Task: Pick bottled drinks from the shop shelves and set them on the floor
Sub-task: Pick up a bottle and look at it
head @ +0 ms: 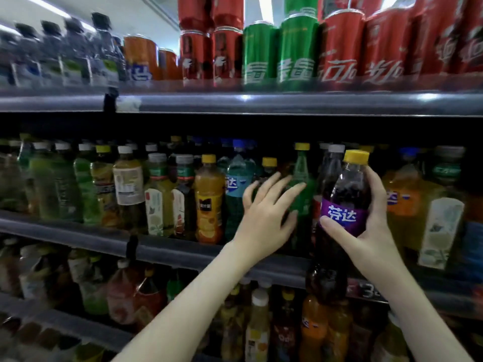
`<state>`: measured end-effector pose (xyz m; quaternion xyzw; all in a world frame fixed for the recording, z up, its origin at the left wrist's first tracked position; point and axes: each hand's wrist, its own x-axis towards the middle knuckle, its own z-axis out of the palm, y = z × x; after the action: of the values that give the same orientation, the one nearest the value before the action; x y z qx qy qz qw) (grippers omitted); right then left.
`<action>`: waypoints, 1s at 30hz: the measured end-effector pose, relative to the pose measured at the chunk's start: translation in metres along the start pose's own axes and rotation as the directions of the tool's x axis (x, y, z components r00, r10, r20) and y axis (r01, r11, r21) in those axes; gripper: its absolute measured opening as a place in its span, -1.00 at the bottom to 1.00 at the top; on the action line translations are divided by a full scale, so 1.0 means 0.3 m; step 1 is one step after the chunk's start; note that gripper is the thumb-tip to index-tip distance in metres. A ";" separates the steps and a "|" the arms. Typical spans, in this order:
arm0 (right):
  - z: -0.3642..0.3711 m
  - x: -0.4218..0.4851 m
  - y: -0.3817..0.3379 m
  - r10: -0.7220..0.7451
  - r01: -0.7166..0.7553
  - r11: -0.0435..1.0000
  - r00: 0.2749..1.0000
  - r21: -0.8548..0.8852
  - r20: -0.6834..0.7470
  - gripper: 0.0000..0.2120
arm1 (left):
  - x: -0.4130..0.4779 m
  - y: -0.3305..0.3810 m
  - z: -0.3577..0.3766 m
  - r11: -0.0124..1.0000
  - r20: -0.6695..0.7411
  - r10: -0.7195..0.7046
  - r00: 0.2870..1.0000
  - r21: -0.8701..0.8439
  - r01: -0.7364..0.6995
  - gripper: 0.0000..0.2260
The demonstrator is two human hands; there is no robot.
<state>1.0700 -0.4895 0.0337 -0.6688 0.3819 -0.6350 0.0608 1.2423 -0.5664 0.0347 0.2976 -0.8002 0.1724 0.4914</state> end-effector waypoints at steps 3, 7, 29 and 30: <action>0.202 0.015 -0.072 0.022 -0.023 0.999 0.999 0.040 0.039 -0.12 | -0.083 -0.199 -0.167 0.994 -0.010 -0.074 0.997 0.081 0.074 -0.60; 0.450 0.020 -0.133 0.059 -0.066 0.993 0.996 0.097 0.073 -0.12 | -0.177 -0.436 -0.330 0.960 -0.071 -0.195 0.978 0.193 0.205 -0.60; 0.833 0.136 -0.073 -0.044 0.030 0.991 0.994 0.128 0.102 -0.12 | -0.161 -0.792 -0.256 0.916 -0.074 -0.271 0.960 0.288 0.281 -0.36; 0.844 0.138 -0.079 -0.050 0.039 0.992 0.995 0.118 0.091 -0.11 | -0.164 -0.791 -0.264 0.932 -0.097 -0.252 0.963 0.242 0.269 -0.36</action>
<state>1.3030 -0.5995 0.0333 -0.7014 0.3261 -0.6253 0.1034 1.4664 -0.6875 0.0234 0.4555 -0.7090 0.2157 0.4933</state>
